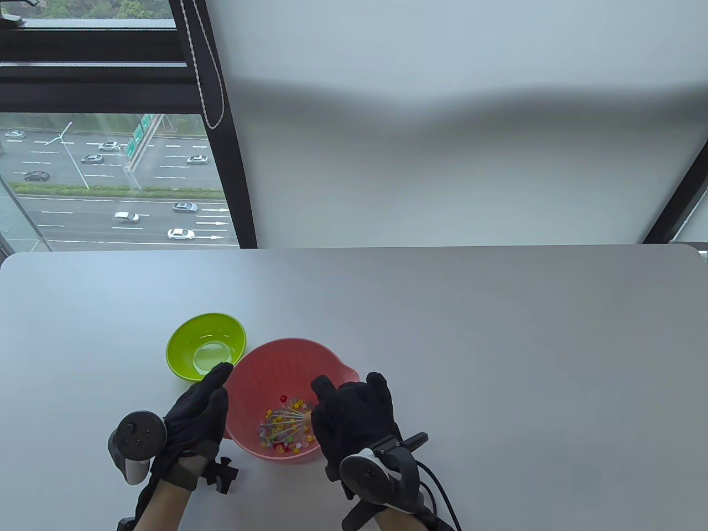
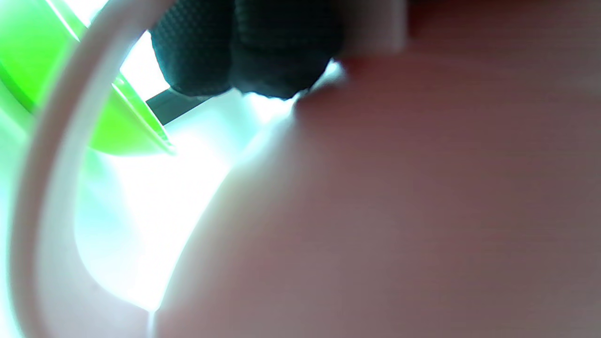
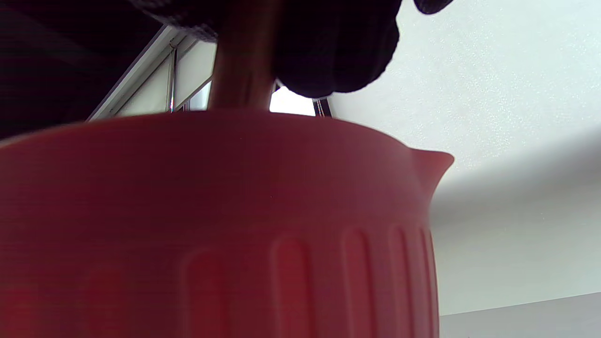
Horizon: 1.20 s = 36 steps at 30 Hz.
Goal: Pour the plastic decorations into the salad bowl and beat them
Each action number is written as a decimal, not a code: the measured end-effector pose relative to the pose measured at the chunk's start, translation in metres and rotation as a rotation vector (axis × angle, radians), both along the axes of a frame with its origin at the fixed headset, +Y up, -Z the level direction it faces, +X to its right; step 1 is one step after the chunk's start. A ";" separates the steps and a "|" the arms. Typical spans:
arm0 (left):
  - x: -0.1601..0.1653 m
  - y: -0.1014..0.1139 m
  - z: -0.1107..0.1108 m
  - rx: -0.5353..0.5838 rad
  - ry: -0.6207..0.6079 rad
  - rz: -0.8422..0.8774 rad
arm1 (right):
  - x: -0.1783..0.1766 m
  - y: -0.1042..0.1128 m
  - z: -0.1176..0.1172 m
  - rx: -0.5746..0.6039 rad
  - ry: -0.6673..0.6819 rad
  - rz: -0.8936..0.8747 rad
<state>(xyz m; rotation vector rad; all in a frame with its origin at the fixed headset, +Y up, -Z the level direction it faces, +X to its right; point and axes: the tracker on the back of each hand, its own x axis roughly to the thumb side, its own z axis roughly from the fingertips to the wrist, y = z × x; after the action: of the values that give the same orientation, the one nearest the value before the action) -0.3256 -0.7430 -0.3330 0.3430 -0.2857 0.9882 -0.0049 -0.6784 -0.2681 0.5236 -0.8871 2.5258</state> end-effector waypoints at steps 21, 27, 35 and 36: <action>-0.001 0.000 0.000 0.000 -0.001 -0.002 | 0.026 0.020 0.008 0.251 -0.191 0.059; -0.001 0.000 -0.001 0.001 -0.002 -0.002 | 0.026 0.017 0.005 0.259 -0.278 0.185; -0.001 0.000 -0.001 0.000 -0.002 -0.003 | 0.032 0.021 0.008 0.284 -0.244 0.092; -0.001 0.000 -0.001 0.000 -0.002 -0.003 | 0.037 0.023 0.008 0.219 -0.177 -0.058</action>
<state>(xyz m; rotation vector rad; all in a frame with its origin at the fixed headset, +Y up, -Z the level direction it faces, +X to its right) -0.3268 -0.7426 -0.3336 0.3419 -0.2877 0.9854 0.0319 -0.6551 -0.2597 0.3367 -1.2354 2.4653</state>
